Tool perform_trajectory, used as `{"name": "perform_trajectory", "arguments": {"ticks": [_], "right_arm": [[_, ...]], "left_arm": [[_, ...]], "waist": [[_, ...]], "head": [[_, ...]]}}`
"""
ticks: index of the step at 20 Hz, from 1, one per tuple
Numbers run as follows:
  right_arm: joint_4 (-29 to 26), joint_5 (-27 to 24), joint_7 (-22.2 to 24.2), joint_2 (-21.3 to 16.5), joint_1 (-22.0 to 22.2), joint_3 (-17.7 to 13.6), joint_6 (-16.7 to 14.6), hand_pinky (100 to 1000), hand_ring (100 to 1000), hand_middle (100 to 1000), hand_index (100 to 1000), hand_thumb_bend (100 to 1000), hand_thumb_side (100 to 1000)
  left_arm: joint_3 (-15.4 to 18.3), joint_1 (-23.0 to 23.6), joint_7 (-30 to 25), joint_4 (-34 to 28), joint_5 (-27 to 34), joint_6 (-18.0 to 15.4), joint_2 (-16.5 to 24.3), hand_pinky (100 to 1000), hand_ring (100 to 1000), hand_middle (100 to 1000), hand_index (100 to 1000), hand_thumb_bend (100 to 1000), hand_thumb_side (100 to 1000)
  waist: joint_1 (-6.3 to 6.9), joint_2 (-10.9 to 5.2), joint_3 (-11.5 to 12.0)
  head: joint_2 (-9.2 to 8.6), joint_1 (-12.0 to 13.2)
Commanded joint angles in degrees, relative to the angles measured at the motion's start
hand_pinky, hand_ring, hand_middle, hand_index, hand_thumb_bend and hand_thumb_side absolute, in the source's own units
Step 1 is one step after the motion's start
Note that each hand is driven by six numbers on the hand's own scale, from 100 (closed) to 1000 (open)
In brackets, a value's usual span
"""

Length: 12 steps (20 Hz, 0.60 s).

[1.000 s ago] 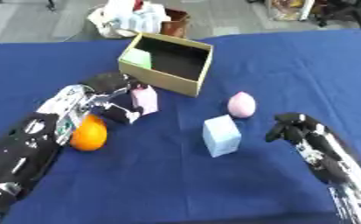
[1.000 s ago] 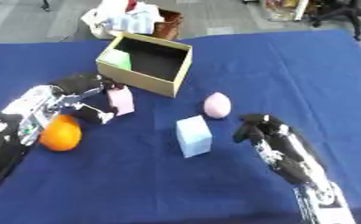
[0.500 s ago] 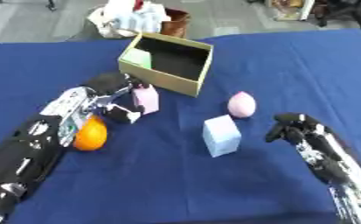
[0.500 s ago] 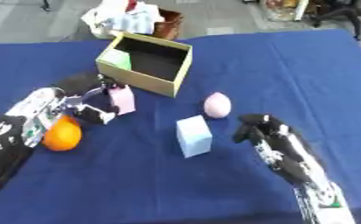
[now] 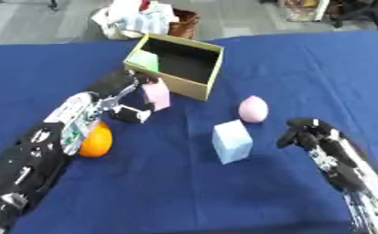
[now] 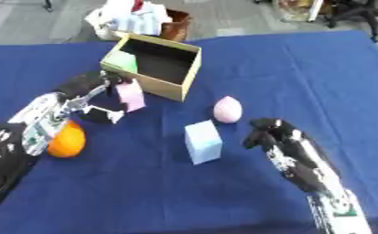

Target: Pick up objects on the table and place them in the box.

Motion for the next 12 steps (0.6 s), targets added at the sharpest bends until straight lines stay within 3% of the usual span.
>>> {"name": "perform_trajectory", "arguments": {"ticks": [1,4,7,12], "right_arm": [[-0.68,-0.16,0.14,-0.56,-0.62,-0.09,-0.16,620,606,554,761,100,471],[-0.66,-0.12,0.09,-0.69,-0.54,-0.16,-0.16,620,605,554,761,100,474],[-0.65,-0.11,0.10,-0.75,-0.44,-0.15,-0.19,620,605,554,761,100,476],[-0.64,-0.22,0.22,-0.62,-0.47,-0.04,-0.25,621,605,554,761,100,481]], "left_arm": [[0.80,-1.08,0.00,-5.51,4.35,1.28,3.66,698,521,428,678,100,246],[1.83,-2.40,-1.21,-10.10,7.92,3.46,6.24,700,523,432,684,100,244],[3.83,-5.09,-0.50,-10.46,8.20,6.10,6.96,700,529,443,692,100,244],[7.47,-11.18,2.48,0.30,3.99,8.98,2.89,705,544,477,719,100,245]], "waist": [[-0.36,-0.42,-0.02],[-0.23,-0.39,0.05],[-0.24,-0.36,0.08],[-0.51,-0.02,-0.44]], "head": [[0.11,-0.03],[0.08,-0.12],[-0.01,-0.14],[-0.52,0.21]]}}
